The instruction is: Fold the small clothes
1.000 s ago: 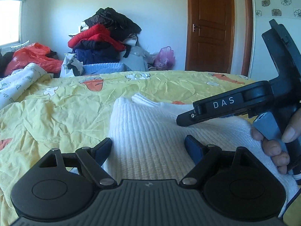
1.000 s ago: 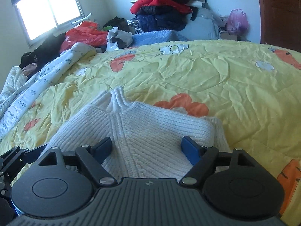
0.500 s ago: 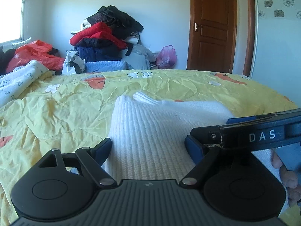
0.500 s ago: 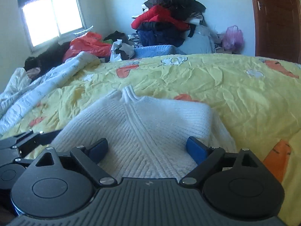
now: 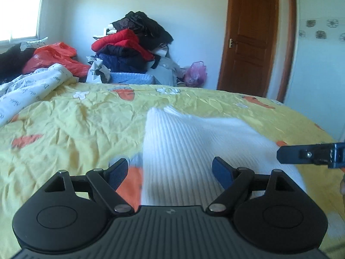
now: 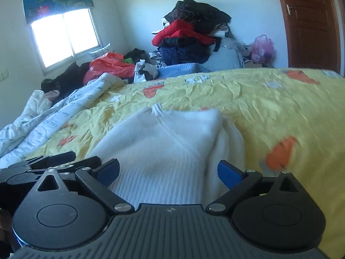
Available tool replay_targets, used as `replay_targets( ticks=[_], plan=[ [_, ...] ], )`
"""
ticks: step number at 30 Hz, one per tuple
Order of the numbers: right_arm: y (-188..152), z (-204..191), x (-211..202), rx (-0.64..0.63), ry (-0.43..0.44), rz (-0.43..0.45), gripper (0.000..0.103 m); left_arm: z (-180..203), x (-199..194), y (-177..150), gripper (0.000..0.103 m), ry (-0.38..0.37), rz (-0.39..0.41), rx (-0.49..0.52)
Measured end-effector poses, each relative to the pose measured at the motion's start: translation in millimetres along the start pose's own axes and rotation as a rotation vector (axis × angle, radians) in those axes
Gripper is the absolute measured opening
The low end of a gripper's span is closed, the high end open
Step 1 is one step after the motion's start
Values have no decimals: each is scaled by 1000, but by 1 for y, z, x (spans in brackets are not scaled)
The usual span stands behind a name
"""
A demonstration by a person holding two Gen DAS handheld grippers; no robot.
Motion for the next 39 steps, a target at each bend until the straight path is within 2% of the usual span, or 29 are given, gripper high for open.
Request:
replay_targets(
  ticks=[4,7,10,12,15,18,20,22,26,29,31,32,34,35,37,39],
  plan=[
    [-30,4,-27,26,-51,-22,99,9,-27,-22,88,19,-15,31],
    [-52,1,-45,34,-47,-42,99,18,-46,-32,89,18,-7,58],
    [-60,-7,-65,23,-57,-56,99,24,-65,-36,89,8,-33,87],
    [-61,-14,-83,18,-35,-66,99,24,-84,-36,89,1,-41,99],
    [-63,-31,-124,-45,20,-54,100,17,-121,-35,89,-14,-1,121],
    [-65,-44,-155,-146,-16,-9,103,8,-142,-31,93,24,36,132],
    [-64,-47,-162,-165,-41,8,103,2,-145,-26,93,38,31,92],
    [-64,-43,-156,-132,-51,2,103,2,-141,-21,94,13,37,59],
    [-73,-29,-112,-80,-122,-32,103,15,-104,-24,94,53,21,71],
    [-85,-16,-67,-20,-200,-72,102,22,-65,-41,94,74,-70,28],
    [-94,-13,-46,9,-242,-92,102,28,-47,-53,94,82,-130,42],
    [-96,-16,-42,-27,-274,-59,102,32,-41,-59,94,85,-136,70],
    [-101,-24,-31,-106,-326,-83,102,32,-31,-66,95,109,-197,95],
    [-104,-29,-27,-149,-344,-103,102,28,-29,-67,98,117,-206,75],
    [-105,-30,-26,-151,-351,-100,102,20,-27,-68,103,128,-217,40],
    [-106,-29,-25,-148,-349,-100,102,20,-26,-68,103,128,-217,43]
  ],
)
Point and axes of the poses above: each gripper's, at about its wrist camera, not at the fingertips, and x roughly the way its jaws point, z to its right, y to its top, the point moved 3 cm from there along x, roughly the way its jaws point, and after that the axes turned 10 degrees about z, right-handed, at the moved point
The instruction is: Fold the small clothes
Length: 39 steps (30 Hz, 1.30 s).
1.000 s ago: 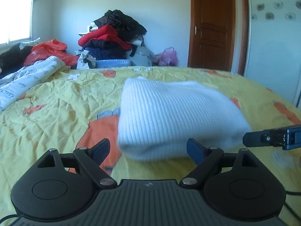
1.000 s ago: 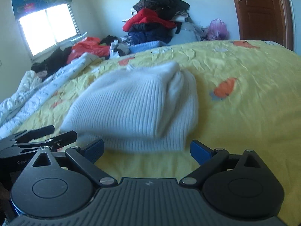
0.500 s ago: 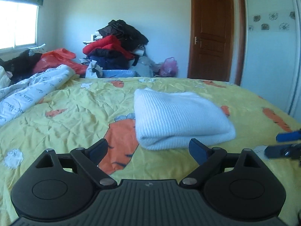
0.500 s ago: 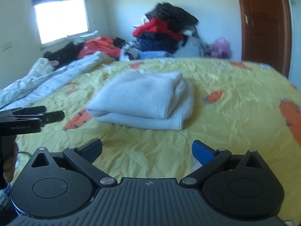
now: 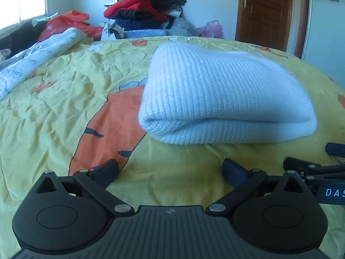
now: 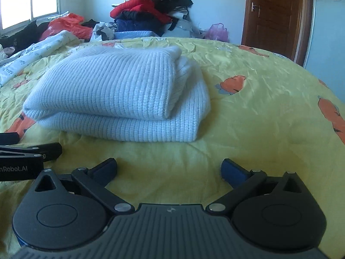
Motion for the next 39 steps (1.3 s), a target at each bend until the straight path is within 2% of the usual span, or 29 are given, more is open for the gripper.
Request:
replay_targets(
  ticks=[39],
  plan=[
    [2,2,6,5,-6,7,102,1,1,-2,103,6,2,5]
  ],
)
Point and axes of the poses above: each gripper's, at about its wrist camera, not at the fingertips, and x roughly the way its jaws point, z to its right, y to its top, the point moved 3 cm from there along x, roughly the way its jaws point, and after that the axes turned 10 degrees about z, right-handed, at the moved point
